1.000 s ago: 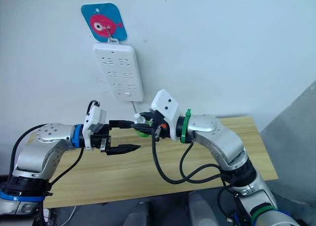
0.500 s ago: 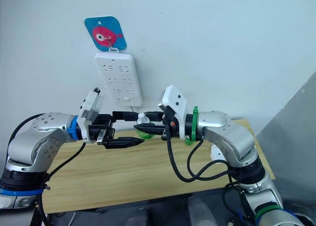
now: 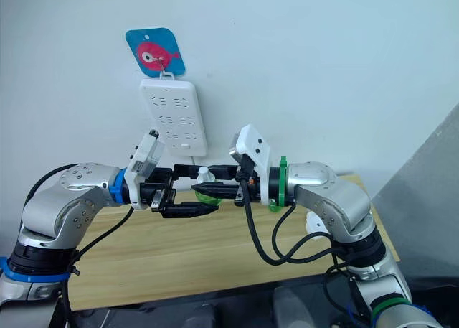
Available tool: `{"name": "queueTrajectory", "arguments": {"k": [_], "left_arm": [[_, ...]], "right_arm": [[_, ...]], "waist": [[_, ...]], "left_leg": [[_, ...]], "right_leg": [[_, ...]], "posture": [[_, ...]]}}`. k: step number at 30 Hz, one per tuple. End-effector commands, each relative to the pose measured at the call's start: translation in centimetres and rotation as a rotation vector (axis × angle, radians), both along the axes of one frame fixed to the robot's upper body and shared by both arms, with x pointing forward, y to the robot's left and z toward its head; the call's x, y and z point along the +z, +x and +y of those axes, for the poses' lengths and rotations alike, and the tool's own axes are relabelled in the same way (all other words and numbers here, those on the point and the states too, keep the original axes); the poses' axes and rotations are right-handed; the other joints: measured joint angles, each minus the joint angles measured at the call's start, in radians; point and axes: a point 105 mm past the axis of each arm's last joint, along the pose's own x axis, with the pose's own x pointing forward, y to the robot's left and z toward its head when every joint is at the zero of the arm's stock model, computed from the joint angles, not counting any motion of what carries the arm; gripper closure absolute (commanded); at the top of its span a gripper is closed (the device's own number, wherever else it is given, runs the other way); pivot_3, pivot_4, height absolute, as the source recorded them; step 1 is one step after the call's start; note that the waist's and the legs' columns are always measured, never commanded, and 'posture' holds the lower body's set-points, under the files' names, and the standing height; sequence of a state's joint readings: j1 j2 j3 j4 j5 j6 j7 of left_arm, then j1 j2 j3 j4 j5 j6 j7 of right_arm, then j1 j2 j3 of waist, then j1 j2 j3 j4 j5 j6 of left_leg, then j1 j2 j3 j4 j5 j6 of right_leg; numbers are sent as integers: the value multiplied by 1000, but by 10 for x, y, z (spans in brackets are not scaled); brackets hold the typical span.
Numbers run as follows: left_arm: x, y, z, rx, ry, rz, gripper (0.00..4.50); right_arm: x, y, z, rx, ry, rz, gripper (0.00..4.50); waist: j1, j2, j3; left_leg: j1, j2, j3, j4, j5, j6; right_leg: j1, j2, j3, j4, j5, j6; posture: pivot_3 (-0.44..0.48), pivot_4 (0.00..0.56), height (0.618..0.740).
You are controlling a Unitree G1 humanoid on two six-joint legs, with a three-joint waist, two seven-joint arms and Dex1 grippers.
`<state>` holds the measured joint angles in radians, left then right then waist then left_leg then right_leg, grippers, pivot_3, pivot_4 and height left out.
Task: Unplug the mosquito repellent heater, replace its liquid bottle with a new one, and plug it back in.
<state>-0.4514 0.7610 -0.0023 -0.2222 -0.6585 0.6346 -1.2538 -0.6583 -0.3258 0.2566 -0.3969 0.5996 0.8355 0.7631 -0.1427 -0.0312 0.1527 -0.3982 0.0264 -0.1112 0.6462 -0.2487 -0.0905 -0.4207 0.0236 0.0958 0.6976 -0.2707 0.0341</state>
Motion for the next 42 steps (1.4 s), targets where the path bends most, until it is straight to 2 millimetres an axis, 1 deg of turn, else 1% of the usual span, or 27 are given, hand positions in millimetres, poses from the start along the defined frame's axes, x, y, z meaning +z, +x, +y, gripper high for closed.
{"name": "queueTrajectory", "arguments": {"k": [1,4,7,8,9,12,13,20,22,23,25,26,28,30,32,34,35,39,42], "left_arm": [[6,-4,-5,-23,-4,-23,75],[5,-4,-6,-28,-1,-21,75],[5,-2,-7,-28,1,-21,645],[6,-1,-8,-20,-6,-26,922],[6,1,-8,-16,-11,-28,1313],[8,4,-9,-4,-26,-34,2095],[9,4,-9,-1,-30,-34,2193],[3,5,-4,8,-7,-53,2193],[0,8,-2,26,-4,-65,2193],[0,9,-2,31,-3,-70,2193],[-2,14,-2,70,-22,-88,2193],[-4,18,-3,103,-36,-110,2193],[-5,23,-5,158,-70,-133,2193],[-10,27,-9,214,-88,-161,2193],[-12,27,-12,246,-99,-180,2193],[-15,26,-15,264,-111,-190,2193],[-15,25,-17,269,-118,-191,2193],[-15,26,-20,285,-130,-200,2193],[-13,27,-23,294,-141,-201,2193]], "right_arm": [[18,-7,1,25,47,-58,3351],[18,-7,1,28,50,-55,3351],[19,-8,2,32,52,-55,3351],[19,-8,2,35,53,-55,3351],[19,-8,2,36,52,-55,3351],[19,-9,2,40,50,-56,3351],[18,-9,2,41,47,-56,3352],[16,-7,-1,25,39,-57,3365],[16,-5,-3,15,36,-65,2642],[16,-5,-4,13,31,-68,2412],[17,1,-9,-43,21,-113,1655],[19,4,-14,-85,22,-130,1348],[20,2,-22,-128,27,-151,1335],[18,2,-25,-222,43,-182,1335],[16,0,-23,-277,64,-194,1335],[15,4,-17,-362,108,-172,1335],[10,7,-14,-401,99,-167,1335],[3,14,-5,-474,103,-158,1335],[-2,17,-1,-480,97,-159,1335]], "waist": [[0,0,-4],[1,0,-6],[1,0,-8],[1,0,-9],[1,0,-9],[1,0,-10],[1,0,-10],[1,0,-12],[1,0,-14],[1,1,-15],[1,1,-15],[1,1,-15],[6,2,-20],[4,1,-24],[4,2,-29],[0,3,-32],[-2,3,-33],[-2,4,-37],[1,4,-40]], "left_leg": [[0,0,0,0,0,0],[0,0,0,0,0,0],[0,0,0,1,0,0],[0,0,0,0,0,0],[0,0,0,0,0,0],[0,0,0,1,0,0],[0,0,0,1,0,0],[0,0,0,0,0,0],[0,0,0,0,0,0],[0,0,0,0,0,0],[0,0,0,0,0,0],[0,0,0,1,0,0],[0,0,0,1,0,0],[-1,0,-1,0,0,0],[0,0,0,0,0,0],[0,0,0,0,0,0],[1,0,1,0,0,0],[3,0,1,1,0,0],[3,0,0,1,0,0]], "right_leg": [[0,0,0,0,0,0],[0,0,0,0,0,0],[0,0,0,0,0,0],[0,0,0,0,0,0],[0,0,0,0,0,0],[0,0,0,0,0,0],[0,0,0,0,0,0],[0,0,0,0,0,0],[0,0,0,0,0,0],[0,0,0,0,0,0],[1,0,0,0,0,0],[1,0,0,0,0,0],[0,0,0,0,0,0],[0,0,0,0,0,0],[0,0,1,0,0,0],[1,0,1,0,0,0],[1,1,2,1,0,0],[2,2,3,1,0,0],[3,2,2,0,0,0]], "posture": [[-92,61,728],[-92,61,728],[-93,62,728],[-93,62,728],[-92,61,728],[-92,61,728],[-92,62,728],[-91,58,728],[-93,54,728],[-93,54,728],[-91,53,728],[-87,50,728],[-86,43,728],[-92,50,728],[-97,52,728],[-104,50,728],[-106,51,728],[-115,52,728],[-121,51,728]]}}
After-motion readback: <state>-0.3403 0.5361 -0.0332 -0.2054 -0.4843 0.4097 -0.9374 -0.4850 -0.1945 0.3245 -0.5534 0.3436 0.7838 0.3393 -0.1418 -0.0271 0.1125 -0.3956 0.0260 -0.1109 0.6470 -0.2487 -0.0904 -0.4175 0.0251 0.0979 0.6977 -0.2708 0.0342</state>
